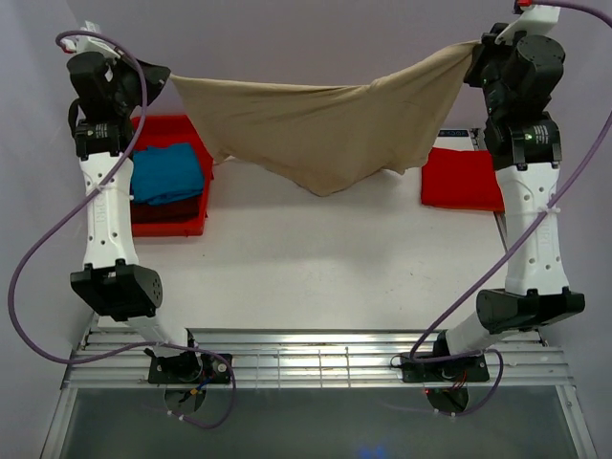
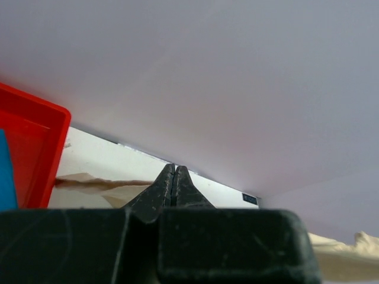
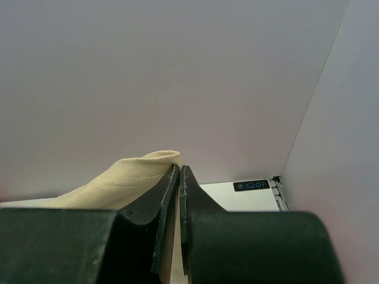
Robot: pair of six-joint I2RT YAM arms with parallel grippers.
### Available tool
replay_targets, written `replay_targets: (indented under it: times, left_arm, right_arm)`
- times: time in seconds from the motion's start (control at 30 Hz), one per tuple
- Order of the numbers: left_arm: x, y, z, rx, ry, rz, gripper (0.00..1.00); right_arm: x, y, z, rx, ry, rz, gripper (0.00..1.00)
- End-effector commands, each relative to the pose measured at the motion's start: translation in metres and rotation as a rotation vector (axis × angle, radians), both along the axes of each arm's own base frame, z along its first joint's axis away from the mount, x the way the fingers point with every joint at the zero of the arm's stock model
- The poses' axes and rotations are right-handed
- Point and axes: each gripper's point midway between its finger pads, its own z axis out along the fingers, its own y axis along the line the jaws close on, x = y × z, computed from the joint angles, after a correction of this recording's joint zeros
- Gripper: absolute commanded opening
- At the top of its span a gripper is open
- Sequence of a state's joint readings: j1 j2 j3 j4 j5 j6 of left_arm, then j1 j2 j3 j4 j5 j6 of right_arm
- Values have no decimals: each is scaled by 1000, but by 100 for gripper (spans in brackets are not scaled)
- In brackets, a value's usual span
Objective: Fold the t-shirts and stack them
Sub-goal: Flatten the tshirt out
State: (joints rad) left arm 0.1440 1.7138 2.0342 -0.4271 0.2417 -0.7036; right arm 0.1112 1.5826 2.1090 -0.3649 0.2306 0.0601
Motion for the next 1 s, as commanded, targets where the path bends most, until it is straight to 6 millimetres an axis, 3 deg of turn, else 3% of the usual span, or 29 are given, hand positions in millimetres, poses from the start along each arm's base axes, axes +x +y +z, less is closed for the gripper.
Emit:
replay_targets:
  times: [0.0,0.03,0.07,0.13,0.17,0.2,0.3,0.37,0.63,0.73,0.8,0.9,0.97]
  left_arm:
    - [-86,-23,99,35,-237,-84,0]
    - [-97,-27,105,28,-250,-92,0]
    - [-120,-31,116,21,-281,-98,0]
    - [-143,-36,130,-2,-317,-103,0]
    - [-153,-38,137,-10,-335,-104,0]
    - [-173,-41,153,-15,-377,-107,0]
    - [-201,-54,182,-47,-446,-138,0]
    - [-212,-62,193,-75,-464,-169,0]
    - [-249,-67,231,-102,-553,-173,0]
    - [-240,-65,226,-108,-534,-159,0]
    - [-218,-63,207,-119,-472,-157,0]
    - [-170,-62,162,-133,-338,-170,0]
    - [-140,-67,125,-123,-227,-209,0]
  right_arm:
    - [-76,-7,74,9,-207,24,8]
    - [-86,-6,77,8,-217,34,8]
    - [-110,-6,91,7,-257,46,8]
    - [-134,-7,104,3,-297,55,8]
    - [-155,-6,115,0,-334,69,8]
    - [-166,-6,121,-1,-354,74,8]
    - [-207,-4,144,8,-427,109,8]
    - [-232,-4,160,16,-481,125,8]
    - [-292,4,199,77,-628,209,8]
    - [-288,4,200,94,-632,212,8]
    - [-274,3,195,106,-614,201,8]
    - [-227,8,168,125,-509,202,8]
    - [-183,17,138,146,-404,223,8]
